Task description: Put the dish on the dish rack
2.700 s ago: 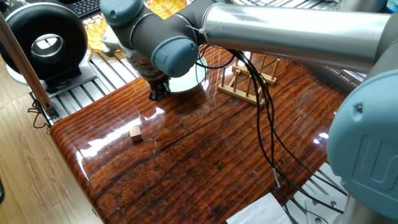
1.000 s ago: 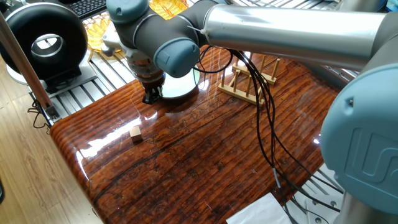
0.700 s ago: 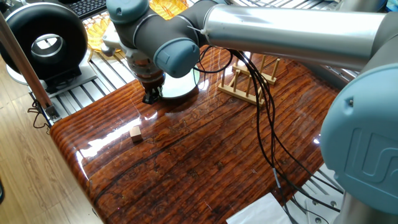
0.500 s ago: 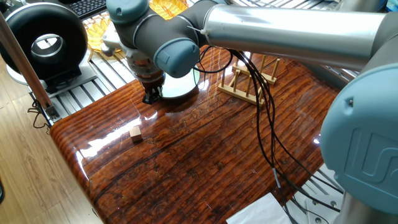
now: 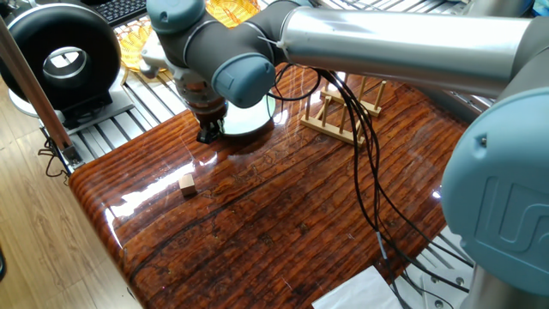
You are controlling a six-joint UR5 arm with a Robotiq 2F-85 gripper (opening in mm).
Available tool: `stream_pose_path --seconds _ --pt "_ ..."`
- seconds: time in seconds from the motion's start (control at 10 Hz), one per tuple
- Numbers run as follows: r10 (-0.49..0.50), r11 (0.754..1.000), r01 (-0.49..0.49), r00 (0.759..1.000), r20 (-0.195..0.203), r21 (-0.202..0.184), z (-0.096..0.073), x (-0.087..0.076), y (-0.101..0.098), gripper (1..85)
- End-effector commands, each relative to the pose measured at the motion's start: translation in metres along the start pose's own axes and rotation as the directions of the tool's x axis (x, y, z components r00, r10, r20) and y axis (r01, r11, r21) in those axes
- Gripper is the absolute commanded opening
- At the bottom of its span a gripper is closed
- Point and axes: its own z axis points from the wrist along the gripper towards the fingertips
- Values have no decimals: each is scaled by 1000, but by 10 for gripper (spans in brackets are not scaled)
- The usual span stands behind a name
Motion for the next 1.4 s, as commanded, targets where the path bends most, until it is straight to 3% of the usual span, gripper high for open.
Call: stream_pose_path --seconds 0.0,0.2,0.5,0.6,0.7,0.8,0.9,1.0,1.1,1.3 --pt "-18 1000 18 1000 17 -6 1 -5 -1 240" --pt "-34 999 34 999 15 0 -2 -3 -3 243" --pt "-123 992 123 992 1 -31 -15 12 2 267" --pt "-187 981 188 982 20 -40 -18 14 -1 350" --pt "-246 967 248 968 41 -56 -22 17 0 370" --pt "-305 951 306 952 34 -49 -26 23 -5 377" --pt "-404 914 404 915 9 -28 -30 30 -18 373" --pt "-530 848 530 848 -11 -7 -31 35 -33 370" --pt "-683 729 684 729 -27 38 -29 34 -57 370" --pt "-842 536 842 539 -38 66 -23 32 -84 363"
